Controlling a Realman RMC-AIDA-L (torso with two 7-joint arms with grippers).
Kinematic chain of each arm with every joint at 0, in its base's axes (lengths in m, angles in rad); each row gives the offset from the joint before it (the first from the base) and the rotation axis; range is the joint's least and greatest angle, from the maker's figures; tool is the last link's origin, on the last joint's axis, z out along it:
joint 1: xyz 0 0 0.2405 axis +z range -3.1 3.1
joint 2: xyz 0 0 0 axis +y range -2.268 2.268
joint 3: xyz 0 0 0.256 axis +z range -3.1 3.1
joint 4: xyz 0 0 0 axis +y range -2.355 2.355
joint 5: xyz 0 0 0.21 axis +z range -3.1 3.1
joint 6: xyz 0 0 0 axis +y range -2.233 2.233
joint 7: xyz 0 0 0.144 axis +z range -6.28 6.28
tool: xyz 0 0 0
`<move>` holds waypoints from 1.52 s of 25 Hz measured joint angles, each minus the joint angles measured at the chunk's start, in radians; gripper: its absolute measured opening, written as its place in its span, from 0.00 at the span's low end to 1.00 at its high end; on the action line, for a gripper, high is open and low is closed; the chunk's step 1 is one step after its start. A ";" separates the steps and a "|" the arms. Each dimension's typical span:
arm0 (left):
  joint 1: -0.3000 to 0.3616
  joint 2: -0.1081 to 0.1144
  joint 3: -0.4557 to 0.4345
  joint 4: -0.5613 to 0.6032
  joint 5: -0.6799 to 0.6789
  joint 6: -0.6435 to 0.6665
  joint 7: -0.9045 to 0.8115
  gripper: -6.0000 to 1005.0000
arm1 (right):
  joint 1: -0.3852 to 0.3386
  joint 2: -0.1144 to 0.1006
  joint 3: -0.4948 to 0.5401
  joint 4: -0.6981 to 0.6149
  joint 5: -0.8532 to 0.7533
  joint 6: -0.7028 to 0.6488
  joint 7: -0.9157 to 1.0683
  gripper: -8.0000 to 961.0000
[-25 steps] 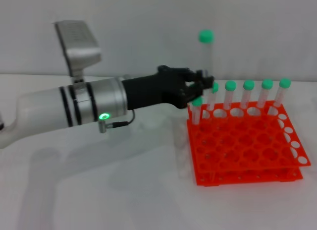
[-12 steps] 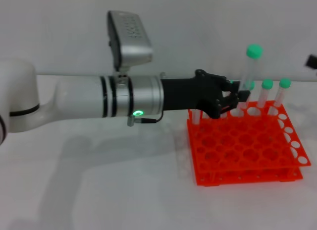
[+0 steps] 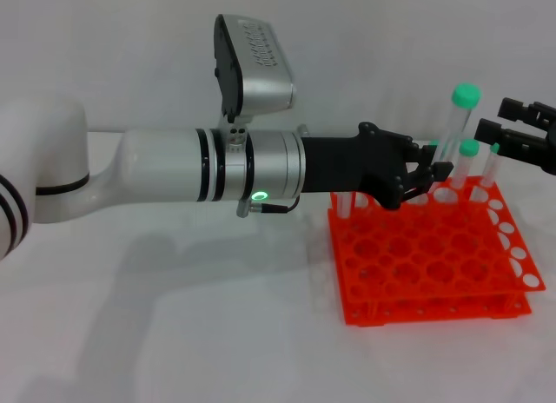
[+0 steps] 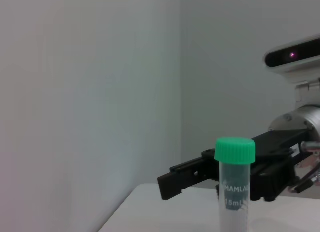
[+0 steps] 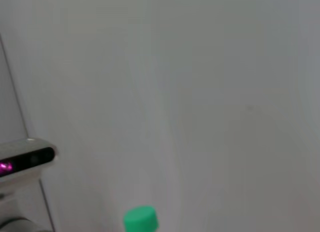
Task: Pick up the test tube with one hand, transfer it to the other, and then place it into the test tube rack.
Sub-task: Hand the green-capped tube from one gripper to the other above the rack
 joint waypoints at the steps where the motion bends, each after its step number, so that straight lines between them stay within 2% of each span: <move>1: 0.002 0.000 0.000 0.000 0.000 -0.001 0.000 0.24 | 0.000 0.001 0.000 0.000 0.000 -0.005 0.000 0.73; 6: 0.007 -0.003 0.008 -0.016 -0.025 -0.010 0.009 0.25 | -0.006 0.011 0.006 -0.008 -0.001 -0.064 0.001 0.73; 13: 0.020 -0.003 0.136 -0.039 -0.175 -0.017 0.075 0.25 | -0.014 0.025 0.003 -0.025 -0.002 -0.132 0.008 0.73; 23: 0.026 -0.003 0.140 -0.035 -0.178 -0.024 0.086 0.26 | -0.006 0.038 -0.001 -0.050 -0.043 -0.148 0.047 0.72; 38: 0.024 -0.006 0.141 -0.038 -0.182 -0.024 0.095 0.27 | -0.008 0.079 0.009 -0.065 -0.052 -0.123 0.031 0.71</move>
